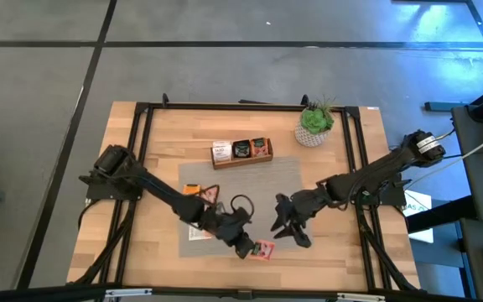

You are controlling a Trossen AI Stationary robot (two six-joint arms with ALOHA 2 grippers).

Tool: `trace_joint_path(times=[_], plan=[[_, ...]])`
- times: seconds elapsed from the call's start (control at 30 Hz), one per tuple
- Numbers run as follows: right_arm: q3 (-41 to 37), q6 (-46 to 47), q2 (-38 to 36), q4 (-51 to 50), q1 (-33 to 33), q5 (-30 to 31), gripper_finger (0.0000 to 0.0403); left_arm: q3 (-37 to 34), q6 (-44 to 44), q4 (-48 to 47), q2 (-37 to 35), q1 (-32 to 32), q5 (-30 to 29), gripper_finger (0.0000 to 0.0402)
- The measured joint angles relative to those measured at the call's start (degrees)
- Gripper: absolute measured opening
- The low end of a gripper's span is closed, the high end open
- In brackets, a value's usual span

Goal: Pick & Place Tea
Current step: Put the orange tea bag into the right section of the wooden organizer

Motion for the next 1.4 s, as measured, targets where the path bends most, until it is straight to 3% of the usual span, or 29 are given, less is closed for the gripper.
trace_joint_path(times=[0.27,0.53,0.8,0.93,1.4], plan=[[8.66,-5.29,0.00,-10.55,-1.32,1.82,0.0200,8.56,11.04,-13.98,-0.40,4.49,7.04,0.0002],[9.63,-2.11,0.05,-10.83,-1.31,2.57,0.0204,13.96,17.97,-18.16,-0.40,6.06,6.44,0.0002],[9.63,-0.23,0.26,-10.73,-1.33,1.12,0.0204,14.91,19.18,-18.16,-0.40,6.03,4.05,0.0002],[9.63,1.13,0.26,-10.73,-1.31,-0.35,0.0184,14.91,19.21,-18.14,-0.40,6.03,3.04,0.0002],[9.61,0.45,0.22,-10.31,-1.31,-1.07,0.0053,14.91,20.20,-15.00,-0.40,5.97,1.41,0.0002]])
